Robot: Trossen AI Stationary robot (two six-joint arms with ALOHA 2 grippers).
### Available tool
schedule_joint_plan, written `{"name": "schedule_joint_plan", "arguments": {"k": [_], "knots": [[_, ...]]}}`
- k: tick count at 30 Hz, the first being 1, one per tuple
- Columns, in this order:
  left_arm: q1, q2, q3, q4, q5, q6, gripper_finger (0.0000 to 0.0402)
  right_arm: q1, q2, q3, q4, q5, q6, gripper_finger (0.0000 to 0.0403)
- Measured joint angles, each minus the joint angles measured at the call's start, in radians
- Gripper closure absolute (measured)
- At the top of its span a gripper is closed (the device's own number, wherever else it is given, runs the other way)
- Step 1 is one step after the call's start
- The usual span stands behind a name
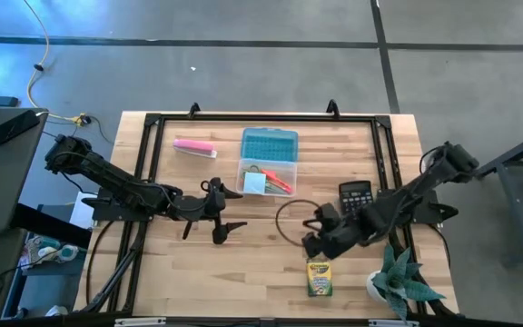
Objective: Pack school essentials
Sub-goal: Put the yellow box of crayons into the blue supply box
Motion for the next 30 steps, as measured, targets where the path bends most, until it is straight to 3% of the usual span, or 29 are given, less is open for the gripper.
{"name": "schedule_joint_plan", "arguments": {"k": [5,14,24,30], "knots": [[0.000,0.000,0.000,0.000,0.000,0.000,0.0002,0.067,0.099,0.044,-0.060,0.031,0.177,0.0114],[0.000,0.000,0.000,0.000,0.001,0.000,0.0002,0.178,0.205,0.045,0.019,0.047,0.460,0.0109],[0.000,0.000,0.000,0.000,0.001,0.000,0.0002,0.259,0.276,0.045,0.054,0.008,0.641,0.0011],[0.000,0.000,0.000,0.000,0.001,0.000,0.0002,0.264,0.306,0.045,0.057,-0.015,0.641,0.0004]]}}
